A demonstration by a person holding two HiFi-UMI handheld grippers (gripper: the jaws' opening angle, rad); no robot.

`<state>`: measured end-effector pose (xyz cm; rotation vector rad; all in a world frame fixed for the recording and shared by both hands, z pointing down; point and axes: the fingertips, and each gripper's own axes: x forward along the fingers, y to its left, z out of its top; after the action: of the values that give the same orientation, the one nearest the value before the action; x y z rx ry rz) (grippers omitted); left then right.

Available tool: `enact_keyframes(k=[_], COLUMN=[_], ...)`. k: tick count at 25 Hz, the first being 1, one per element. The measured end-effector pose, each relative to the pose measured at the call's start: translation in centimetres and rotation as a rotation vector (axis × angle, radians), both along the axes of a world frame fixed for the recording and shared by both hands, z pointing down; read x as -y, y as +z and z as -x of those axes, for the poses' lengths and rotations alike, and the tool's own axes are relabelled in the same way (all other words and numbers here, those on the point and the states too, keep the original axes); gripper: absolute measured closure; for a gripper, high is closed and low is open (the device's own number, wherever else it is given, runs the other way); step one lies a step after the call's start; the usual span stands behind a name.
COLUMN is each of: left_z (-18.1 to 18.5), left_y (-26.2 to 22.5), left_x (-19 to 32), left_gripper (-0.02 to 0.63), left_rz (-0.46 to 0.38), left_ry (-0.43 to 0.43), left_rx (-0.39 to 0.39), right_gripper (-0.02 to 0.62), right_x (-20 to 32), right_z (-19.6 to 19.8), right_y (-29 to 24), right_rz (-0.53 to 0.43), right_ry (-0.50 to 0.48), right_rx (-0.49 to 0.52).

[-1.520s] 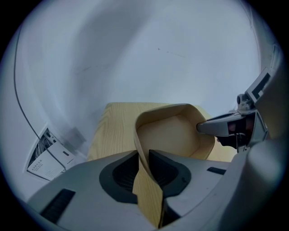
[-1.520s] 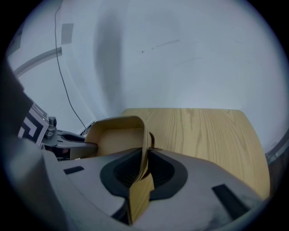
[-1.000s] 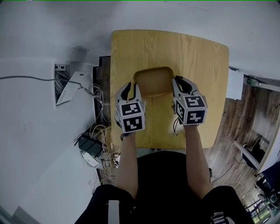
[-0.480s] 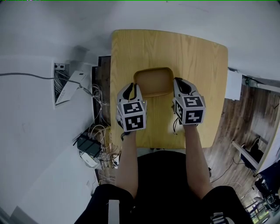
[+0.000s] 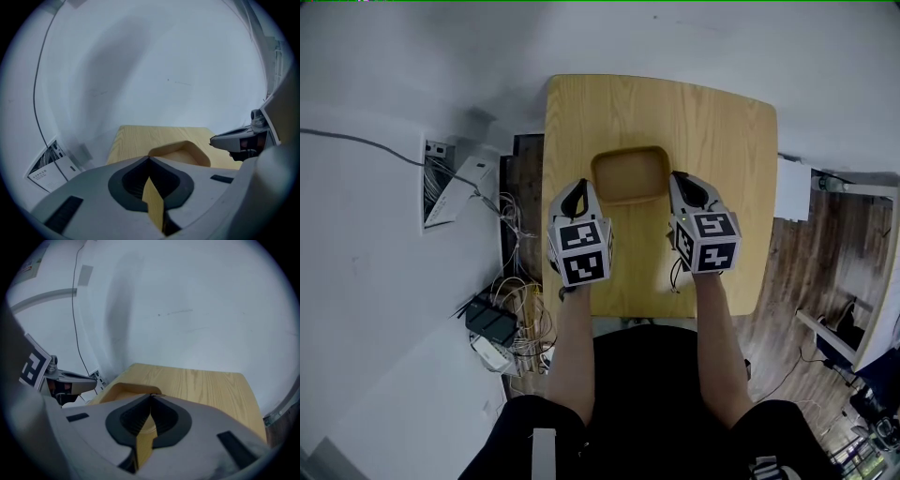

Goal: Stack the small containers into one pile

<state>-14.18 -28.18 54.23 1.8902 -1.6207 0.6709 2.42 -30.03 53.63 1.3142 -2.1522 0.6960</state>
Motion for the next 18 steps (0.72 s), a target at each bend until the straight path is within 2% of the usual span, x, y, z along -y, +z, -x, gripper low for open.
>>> enact_keyframes(k=[8, 13, 18], left_z=[-0.5, -1.9, -4.2], left_y=[-4.3, -8.1, -12.2], left_x=[-0.7, -0.7, -0.7], left_gripper=[0.601, 0.601, 0.601], left_rz=[-0.111, -0.209, -0.302], left_ry=[0.035, 0.066, 0.112], left_rx=[-0.073, -0.144, -0.172], right_gripper=[0.588, 0.588, 0.588], right_x=[-1.9, -3.0, -3.7], right_z=[0.7, 0.6, -0.3], right_y=[-4.9, -8.7, -12.5], right_rz=[-0.122, -0.224, -0.329], right_ry=[0.006, 0.003, -0.003], right_rx=[0.041, 0.079, 0.123])
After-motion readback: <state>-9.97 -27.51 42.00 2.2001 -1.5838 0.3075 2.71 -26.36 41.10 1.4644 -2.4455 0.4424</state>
